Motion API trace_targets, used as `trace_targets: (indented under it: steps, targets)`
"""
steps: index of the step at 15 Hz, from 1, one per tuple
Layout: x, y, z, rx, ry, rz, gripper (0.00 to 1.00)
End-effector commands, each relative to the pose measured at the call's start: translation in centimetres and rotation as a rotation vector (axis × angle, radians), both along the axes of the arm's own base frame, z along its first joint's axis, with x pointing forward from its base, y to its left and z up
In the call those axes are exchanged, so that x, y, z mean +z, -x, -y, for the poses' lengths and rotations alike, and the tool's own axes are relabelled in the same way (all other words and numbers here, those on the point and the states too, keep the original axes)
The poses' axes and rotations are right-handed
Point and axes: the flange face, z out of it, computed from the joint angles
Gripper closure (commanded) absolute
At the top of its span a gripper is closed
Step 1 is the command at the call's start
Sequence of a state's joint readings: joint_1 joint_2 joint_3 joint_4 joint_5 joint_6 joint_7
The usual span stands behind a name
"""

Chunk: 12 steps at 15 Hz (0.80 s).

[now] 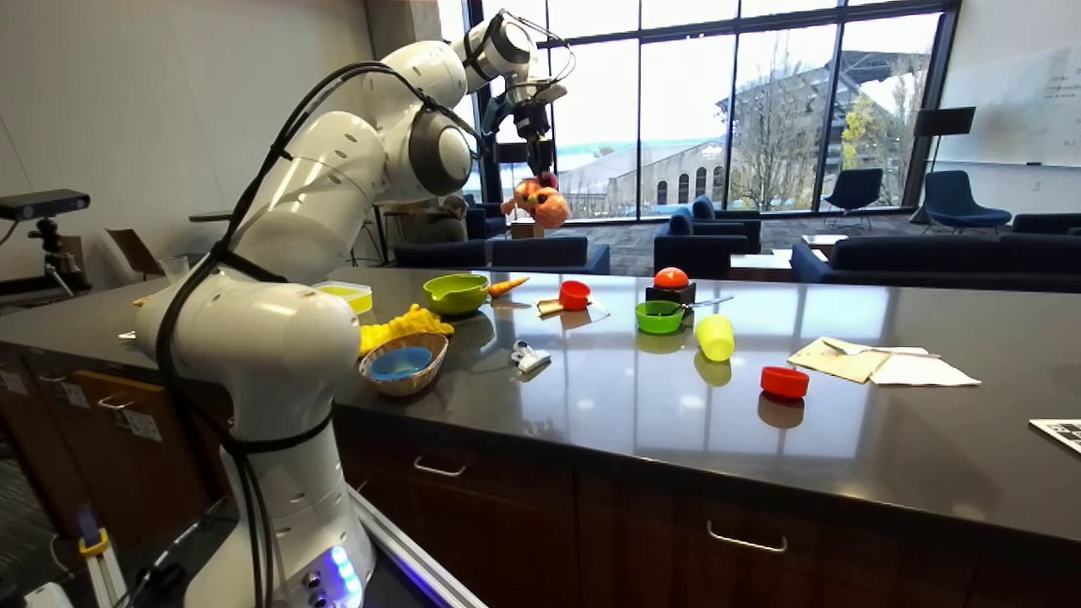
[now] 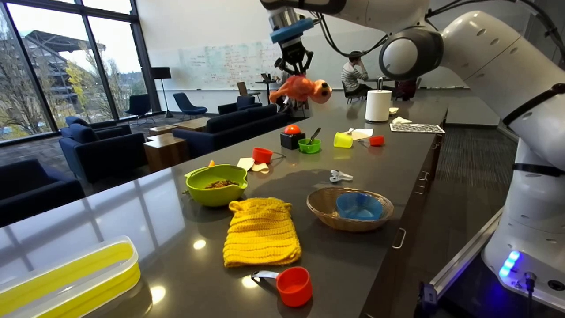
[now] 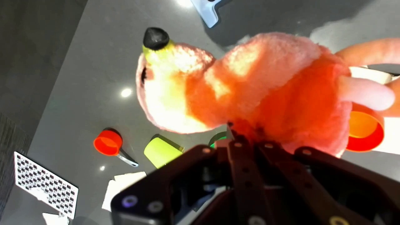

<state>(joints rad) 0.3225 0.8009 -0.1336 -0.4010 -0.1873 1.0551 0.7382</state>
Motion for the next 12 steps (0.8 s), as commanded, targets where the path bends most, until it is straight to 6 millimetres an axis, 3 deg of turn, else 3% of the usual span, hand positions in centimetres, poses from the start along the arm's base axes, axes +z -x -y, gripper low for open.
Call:
trace_targets:
  steps: [1,6,12]
  targets:
    - [0.4,0.2,0.0,0.001,-0.003,0.006,0.96]
    - [0.3,0.4,0.4,-0.003,-0.014,-0.022,0.99]
    - [-6.3,0.4,2.1,0.1,-0.018,-0.326,0.99]
